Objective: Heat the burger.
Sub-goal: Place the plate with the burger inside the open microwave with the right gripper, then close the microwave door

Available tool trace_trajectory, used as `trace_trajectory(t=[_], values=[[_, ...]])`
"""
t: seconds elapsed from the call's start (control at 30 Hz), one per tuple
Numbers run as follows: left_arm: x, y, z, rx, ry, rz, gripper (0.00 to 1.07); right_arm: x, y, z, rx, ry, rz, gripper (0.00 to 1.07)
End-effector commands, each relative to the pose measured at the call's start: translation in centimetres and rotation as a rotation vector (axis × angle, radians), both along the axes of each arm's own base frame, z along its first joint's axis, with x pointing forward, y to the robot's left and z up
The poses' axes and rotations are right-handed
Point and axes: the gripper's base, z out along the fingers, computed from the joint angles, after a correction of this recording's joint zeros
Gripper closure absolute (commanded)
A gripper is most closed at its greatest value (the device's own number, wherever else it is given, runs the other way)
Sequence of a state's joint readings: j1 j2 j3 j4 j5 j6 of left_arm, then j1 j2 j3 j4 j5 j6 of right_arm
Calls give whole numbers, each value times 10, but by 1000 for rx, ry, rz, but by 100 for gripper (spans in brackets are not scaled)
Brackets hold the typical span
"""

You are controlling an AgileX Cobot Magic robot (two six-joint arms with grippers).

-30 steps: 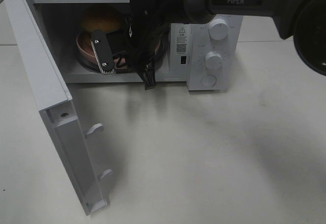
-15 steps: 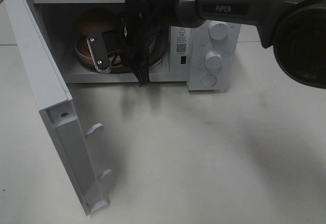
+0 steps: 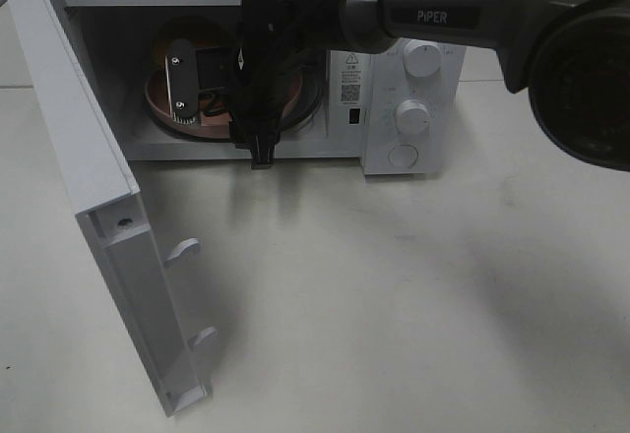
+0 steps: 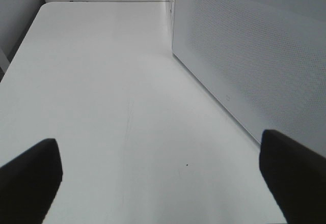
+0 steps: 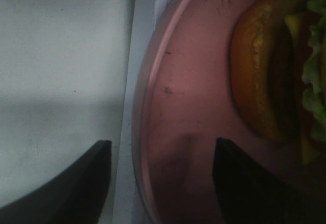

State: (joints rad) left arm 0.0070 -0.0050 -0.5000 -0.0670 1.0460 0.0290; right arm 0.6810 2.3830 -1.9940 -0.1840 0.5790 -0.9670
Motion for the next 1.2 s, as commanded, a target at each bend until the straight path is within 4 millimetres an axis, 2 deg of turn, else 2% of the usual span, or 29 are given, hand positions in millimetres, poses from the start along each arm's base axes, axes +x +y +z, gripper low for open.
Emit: trace_trajectory(t=[0.03, 0.27, 0.53, 0.73, 0.77, 0.8, 0.83, 0.93, 1.2], values=[[-3, 0, 0, -1, -31, -2, 6, -7, 0, 14, 47, 4, -41, 48], [-3, 0, 0, -1, -31, -2, 6, -18, -7, 18, 64, -10, -28, 48], [-3, 0, 0, -1, -31, -2, 6, -40, -24, 22, 65, -2, -16, 46], [-3, 0, 0, -1, -31, -2, 6, -59, -39, 29, 129, -7, -49, 37], [-3, 0, 0, -1, -31, -2, 6, -65, -43, 33, 168, -9, -77, 31], [-3, 0, 0, -1, -31, -2, 6, -65, -43, 33, 168, -9, -77, 31], [-3, 0, 0, -1, -31, -2, 6, -71, -48, 37, 199, -10, -99, 24], [-3, 0, 0, -1, -31, -2, 6, -80, -55, 43, 232, -9, -123, 18], [-3, 0, 0, -1, -31, -2, 6, -105, -75, 53, 250, 27, -177, 19]])
